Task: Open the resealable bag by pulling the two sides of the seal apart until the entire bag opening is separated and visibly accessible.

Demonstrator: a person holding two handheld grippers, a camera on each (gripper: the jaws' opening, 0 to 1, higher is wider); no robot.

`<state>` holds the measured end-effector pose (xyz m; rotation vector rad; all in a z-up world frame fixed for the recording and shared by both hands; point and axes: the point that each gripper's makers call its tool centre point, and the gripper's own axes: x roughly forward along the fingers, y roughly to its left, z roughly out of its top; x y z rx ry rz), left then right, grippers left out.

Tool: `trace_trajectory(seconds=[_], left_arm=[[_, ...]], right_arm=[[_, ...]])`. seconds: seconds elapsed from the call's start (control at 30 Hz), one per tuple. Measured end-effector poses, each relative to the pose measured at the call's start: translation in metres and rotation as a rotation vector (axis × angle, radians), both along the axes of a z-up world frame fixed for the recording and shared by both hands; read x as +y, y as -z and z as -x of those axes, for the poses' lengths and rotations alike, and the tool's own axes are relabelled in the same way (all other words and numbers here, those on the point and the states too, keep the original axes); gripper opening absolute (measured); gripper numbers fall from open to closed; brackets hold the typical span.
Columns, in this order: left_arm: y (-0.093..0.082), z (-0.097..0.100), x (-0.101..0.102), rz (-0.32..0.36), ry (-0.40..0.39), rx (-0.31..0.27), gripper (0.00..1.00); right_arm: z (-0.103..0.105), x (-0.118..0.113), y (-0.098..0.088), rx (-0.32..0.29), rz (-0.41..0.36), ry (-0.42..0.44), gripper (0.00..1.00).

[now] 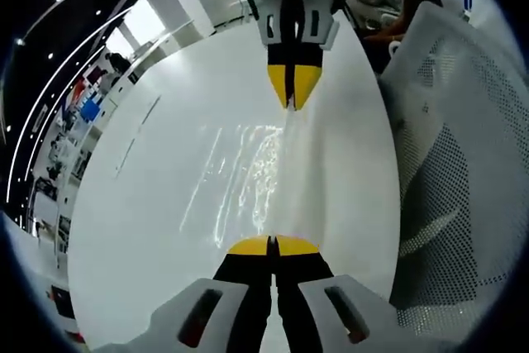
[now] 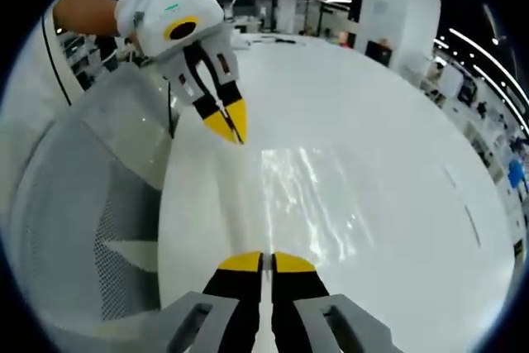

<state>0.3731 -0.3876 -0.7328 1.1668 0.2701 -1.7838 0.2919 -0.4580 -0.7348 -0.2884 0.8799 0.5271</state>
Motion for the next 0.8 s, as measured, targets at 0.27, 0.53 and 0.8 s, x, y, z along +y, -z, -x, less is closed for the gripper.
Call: trace_trajectory(seconds=[0.27, 0.53, 0.8], left_arm=[[0.001, -0.001, 0.001, -0.007, 0.008, -0.022, 0.00], [-0.001, -0.001, -0.002, 0.018, 0.052, -0.063, 0.00], [-0.001, 0.000, -0.003, 0.025, 0.065, -0.073, 0.00]], right_arm=[[0.005, 0.007, 0.006, 0.021, -0.030, -0.024, 0.00], [-0.009, 0.018, -0.010, -0.017, -0.120, 0.005, 0.09], [-0.021, 0.023, -0.021, -0.047, -0.122, -0.009, 0.10]])
